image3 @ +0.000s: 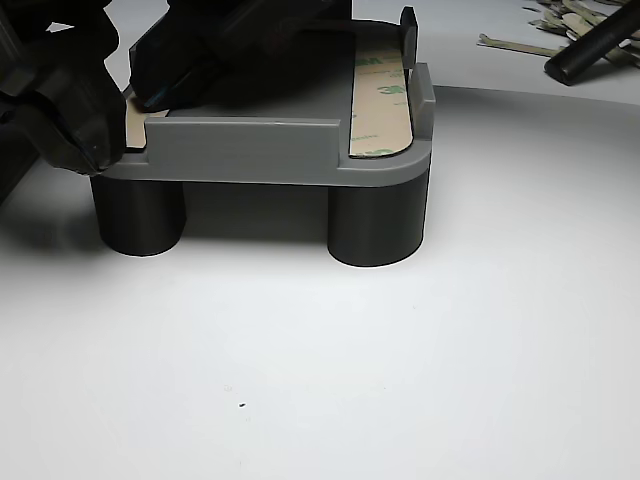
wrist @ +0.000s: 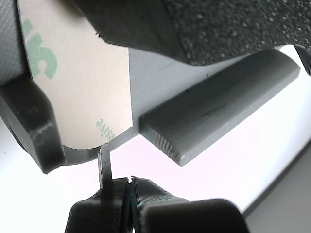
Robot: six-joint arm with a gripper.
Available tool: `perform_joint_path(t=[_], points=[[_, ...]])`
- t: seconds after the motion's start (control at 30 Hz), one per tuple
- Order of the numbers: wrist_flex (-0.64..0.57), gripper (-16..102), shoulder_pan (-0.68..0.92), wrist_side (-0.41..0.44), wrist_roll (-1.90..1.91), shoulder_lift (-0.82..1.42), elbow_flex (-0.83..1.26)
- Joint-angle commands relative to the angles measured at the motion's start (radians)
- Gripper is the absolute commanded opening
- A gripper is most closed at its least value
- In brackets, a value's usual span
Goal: Peel off protective film from adhesive tape.
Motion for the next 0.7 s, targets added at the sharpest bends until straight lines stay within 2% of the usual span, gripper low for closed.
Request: perform_joint_path(t=[0.0,0.67], points=[[-0.003,-11,-0.006,0.003,0.003,0.014,-0.034],[0.002,-11,0.005,0.003,0.02,0.008,-0.046]])
